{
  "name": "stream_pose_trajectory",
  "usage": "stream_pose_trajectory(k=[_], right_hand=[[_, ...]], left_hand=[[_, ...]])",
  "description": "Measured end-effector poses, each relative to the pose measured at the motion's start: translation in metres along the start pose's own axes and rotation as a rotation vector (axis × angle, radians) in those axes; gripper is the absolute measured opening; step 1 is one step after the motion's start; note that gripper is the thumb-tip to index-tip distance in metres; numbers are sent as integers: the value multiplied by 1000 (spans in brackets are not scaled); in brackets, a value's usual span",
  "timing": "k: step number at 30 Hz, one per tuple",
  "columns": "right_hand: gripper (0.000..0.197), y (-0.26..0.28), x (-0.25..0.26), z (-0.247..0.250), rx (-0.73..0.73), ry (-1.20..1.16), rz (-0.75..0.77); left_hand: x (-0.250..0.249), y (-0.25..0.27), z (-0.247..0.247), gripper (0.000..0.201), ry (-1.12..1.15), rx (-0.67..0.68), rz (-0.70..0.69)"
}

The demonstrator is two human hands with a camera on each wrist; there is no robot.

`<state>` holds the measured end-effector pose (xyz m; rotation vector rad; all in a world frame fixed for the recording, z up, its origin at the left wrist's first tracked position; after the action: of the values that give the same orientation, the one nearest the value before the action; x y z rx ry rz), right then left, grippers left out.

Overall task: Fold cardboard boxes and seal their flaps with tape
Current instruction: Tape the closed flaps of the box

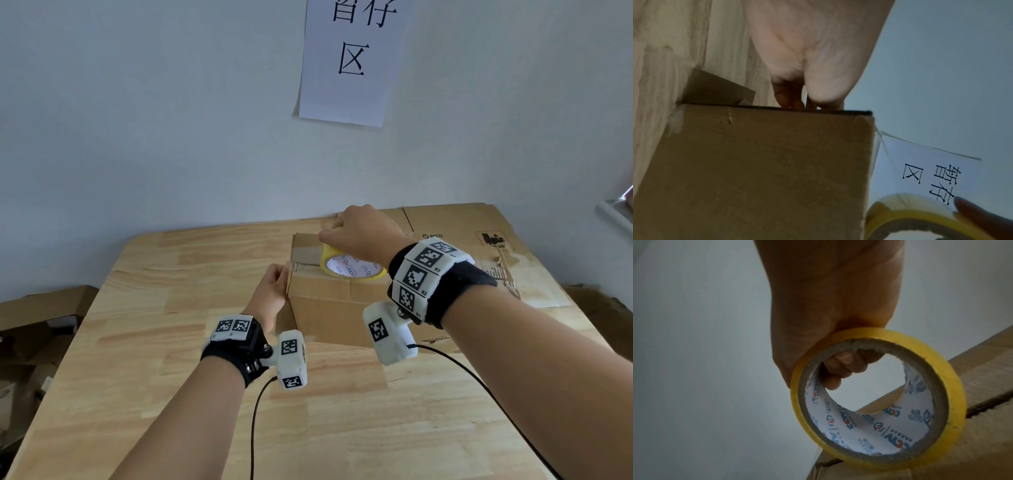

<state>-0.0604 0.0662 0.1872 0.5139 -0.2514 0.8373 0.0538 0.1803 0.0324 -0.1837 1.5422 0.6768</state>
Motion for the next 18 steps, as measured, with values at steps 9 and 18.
stream_pose_trajectory(k=[9, 18], right_hand=[[40, 0, -1, 2, -4, -25, 5], [39, -2, -2, 2, 11, -20, -2]], left_hand=[[-12, 0, 5, 27, -244, 118, 147], [-47, 11, 4, 51, -171, 52, 50]])
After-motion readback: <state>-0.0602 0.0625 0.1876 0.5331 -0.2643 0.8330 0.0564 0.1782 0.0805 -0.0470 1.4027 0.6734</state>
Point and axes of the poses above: each hand's wrist, its own y-axis away from the middle knuckle, its own z-axis out of the back of the hand, x = y × z, the point moved 4 cm from there along -y, towards the middle knuckle, and after that the axes turned 12 degrees about x, right-handed, at the moved point
